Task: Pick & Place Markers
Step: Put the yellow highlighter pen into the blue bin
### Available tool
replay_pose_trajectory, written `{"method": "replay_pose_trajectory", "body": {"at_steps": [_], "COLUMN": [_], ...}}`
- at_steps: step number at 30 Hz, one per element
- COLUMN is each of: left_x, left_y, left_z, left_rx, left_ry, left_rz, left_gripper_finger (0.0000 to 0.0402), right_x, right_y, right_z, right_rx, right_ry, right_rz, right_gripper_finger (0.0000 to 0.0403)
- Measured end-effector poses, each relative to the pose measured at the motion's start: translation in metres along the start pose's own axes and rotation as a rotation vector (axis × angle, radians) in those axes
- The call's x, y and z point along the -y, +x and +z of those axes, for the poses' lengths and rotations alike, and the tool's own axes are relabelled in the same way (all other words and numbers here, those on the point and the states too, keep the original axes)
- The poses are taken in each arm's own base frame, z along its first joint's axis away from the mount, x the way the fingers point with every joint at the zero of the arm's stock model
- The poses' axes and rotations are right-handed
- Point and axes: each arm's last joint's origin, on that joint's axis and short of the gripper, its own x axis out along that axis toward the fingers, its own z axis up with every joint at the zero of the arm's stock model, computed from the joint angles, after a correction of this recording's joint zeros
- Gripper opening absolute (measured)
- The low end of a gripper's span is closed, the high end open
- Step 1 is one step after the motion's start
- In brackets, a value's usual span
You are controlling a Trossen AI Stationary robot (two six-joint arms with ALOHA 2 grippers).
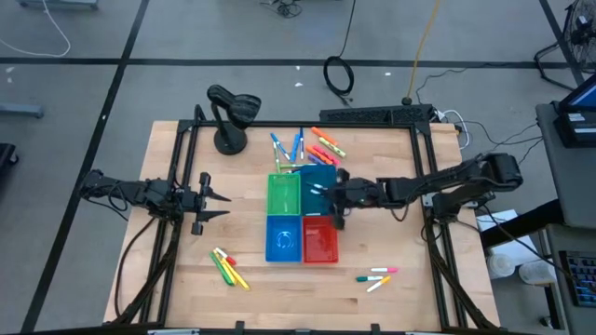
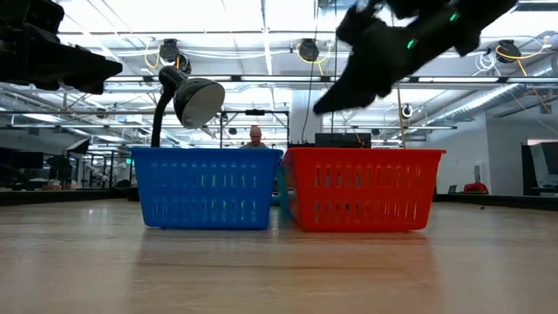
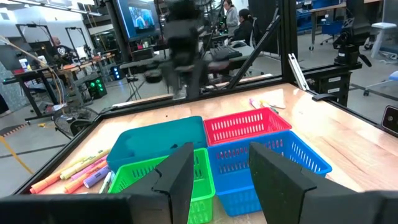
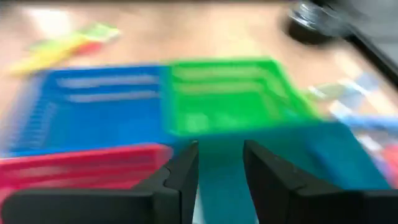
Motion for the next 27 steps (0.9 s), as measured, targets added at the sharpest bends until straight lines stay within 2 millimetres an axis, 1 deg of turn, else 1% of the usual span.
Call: {"method": "replay_pose_trajectory", "body": {"at_steps": [2, 4, 9, 13, 17, 19, 23, 27], "left_x": [0.0, 0.0, 0.0, 0.0, 0.0, 0.0, 0.0, 0.0], "left_y": [0.0, 0.0, 0.0, 0.0, 0.0, 0.0, 0.0, 0.0], "left_z": [0.0, 0.0, 0.0, 0.0, 0.0, 0.0, 0.0, 0.0], "left_rx": [-0.001, -0.001, -0.001, -0.001, -0.001, -0.001, -0.001, -0.001], "left_ry": [0.0, 0.0, 0.0, 0.0, 0.0, 0.0, 0.0, 0.0], "left_rz": [0.0, 0.0, 0.0, -0.001, 0.0, 0.0, 0.0, 0.0], "left_gripper_finger": [0.0159, 0.0159, 0.0159, 0.0159, 0.0159, 0.0159, 0.0159, 0.0159], "right_x": [-0.014, -0.032, -0.09, -0.136, -0.173, -0.186, -0.196, -0.204], "right_y": [-0.011, -0.022, -0.05, -0.074, -0.093, -0.096, -0.093, -0.085], "right_z": [0.004, 0.006, 0.001, -0.002, -0.004, -0.012, -0.039, -0.06], "right_rx": [0.017, 0.027, 0.046, 0.02, -0.12, -0.225, -0.454, -0.601], "right_ry": [-0.038, -0.088, -0.175, -0.204, -0.25, -0.265, -0.273, -0.245], "right_rz": [0.117, 0.201, 0.335, 0.359, 0.305, 0.265, 0.184, 0.221], "right_gripper_finger": [0.0125, 0.0134, 0.0174, 0.0205, 0.0213, 0.0211, 0.0201, 0.0194]}}
